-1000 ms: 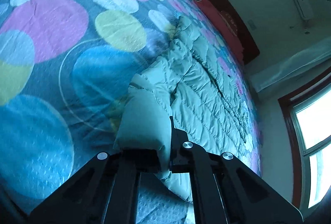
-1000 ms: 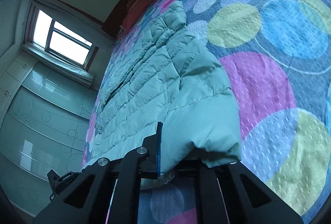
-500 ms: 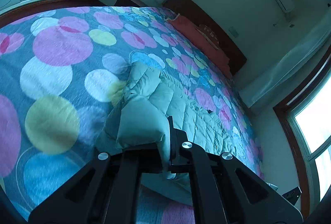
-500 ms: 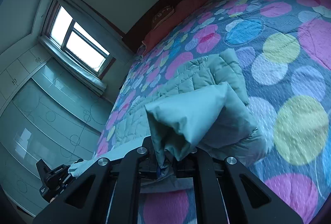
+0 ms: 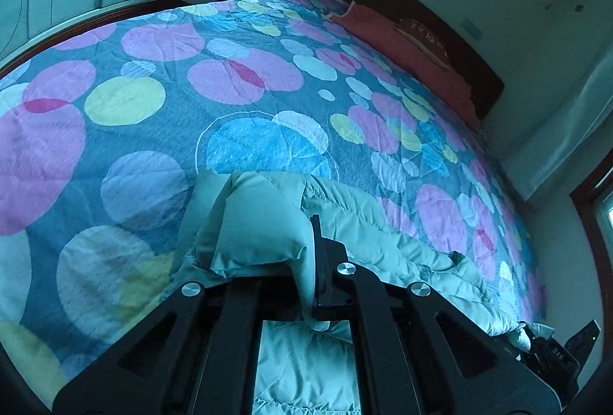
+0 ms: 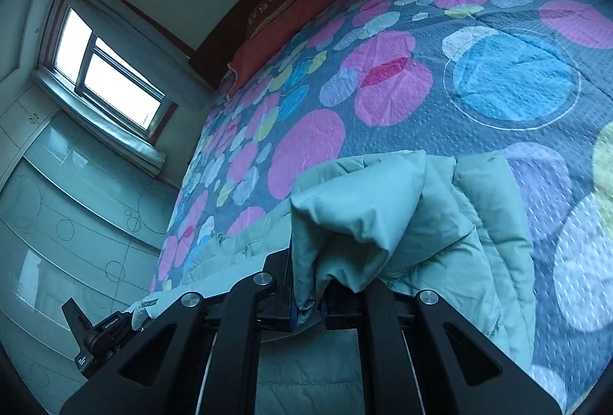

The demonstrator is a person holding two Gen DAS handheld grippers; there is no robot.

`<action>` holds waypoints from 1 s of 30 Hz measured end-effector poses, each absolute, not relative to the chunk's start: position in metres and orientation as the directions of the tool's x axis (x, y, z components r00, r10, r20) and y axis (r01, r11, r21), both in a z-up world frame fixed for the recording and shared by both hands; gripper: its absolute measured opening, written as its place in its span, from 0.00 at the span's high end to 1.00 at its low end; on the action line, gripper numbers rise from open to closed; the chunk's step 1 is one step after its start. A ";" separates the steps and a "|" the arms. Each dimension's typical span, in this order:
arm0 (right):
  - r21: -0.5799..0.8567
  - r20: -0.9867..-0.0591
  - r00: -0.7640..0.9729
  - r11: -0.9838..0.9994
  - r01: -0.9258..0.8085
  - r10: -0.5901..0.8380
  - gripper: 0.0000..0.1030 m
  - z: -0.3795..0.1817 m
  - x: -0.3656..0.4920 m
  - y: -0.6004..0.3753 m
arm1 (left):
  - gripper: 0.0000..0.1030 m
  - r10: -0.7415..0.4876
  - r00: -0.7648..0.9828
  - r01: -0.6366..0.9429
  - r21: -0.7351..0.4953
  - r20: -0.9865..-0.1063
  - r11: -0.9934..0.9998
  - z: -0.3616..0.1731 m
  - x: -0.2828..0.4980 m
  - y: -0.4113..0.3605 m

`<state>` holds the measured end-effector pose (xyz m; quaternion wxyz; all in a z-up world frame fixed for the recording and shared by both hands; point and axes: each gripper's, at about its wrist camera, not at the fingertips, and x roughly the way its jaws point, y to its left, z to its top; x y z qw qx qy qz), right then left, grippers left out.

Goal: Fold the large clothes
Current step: 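Grasp the jacket hem with the right tool while the left tool grasps beside it, then lift the hem with both tools and fold it toward the collar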

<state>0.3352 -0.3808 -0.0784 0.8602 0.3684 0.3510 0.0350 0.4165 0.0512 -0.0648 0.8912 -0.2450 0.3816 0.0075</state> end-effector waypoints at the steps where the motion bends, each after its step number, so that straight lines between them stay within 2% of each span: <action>1: 0.653 -0.591 0.742 0.728 0.209 0.316 0.93 -0.085 0.345 -0.382 | 0.97 -0.168 0.700 -0.202 -0.418 -0.694 0.886 -0.071 0.424 0.049; 8: 0.616 -0.635 0.714 0.751 0.238 0.294 0.93 -0.109 0.383 -0.382 | 0.97 -0.116 0.683 -0.180 -0.320 -0.721 0.930 -0.090 0.463 0.034; 11: 0.606 -0.641 0.709 0.760 0.235 0.293 0.88 -0.108 0.385 -0.381 | 0.94 -0.121 0.683 -0.165 -0.314 -0.720 0.935 -0.089 0.464 0.034; 13: 0.615 -0.631 0.714 0.757 0.221 0.304 0.73 -0.103 0.383 -0.381 | 0.80 -0.138 0.691 -0.153 -0.330 -0.710 0.932 -0.085 0.462 0.037; 14: 0.617 -0.622 0.722 0.757 0.215 0.302 0.59 -0.099 0.380 -0.382 | 0.72 -0.141 0.698 -0.151 -0.336 -0.703 0.930 -0.082 0.459 0.039; 15: 0.613 -0.614 0.734 0.761 0.212 0.290 0.49 -0.094 0.377 -0.383 | 0.55 -0.131 0.707 -0.158 -0.336 -0.695 0.928 -0.078 0.456 0.042; 16: 0.604 -0.605 0.749 0.769 0.209 0.271 0.46 -0.088 0.373 -0.383 | 0.49 -0.119 0.719 -0.167 -0.337 -0.684 0.927 -0.073 0.452 0.044; 21: 0.557 -0.605 0.754 0.812 0.174 0.254 0.45 -0.076 0.363 -0.375 | 0.47 -0.119 0.746 -0.156 -0.346 -0.656 0.925 -0.056 0.433 0.051; 30: 0.329 -0.698 0.696 0.939 0.105 0.167 0.45 -0.083 0.398 -0.322 | 0.49 -0.076 0.710 -0.102 -0.209 -0.700 0.972 -0.071 0.452 0.024</action>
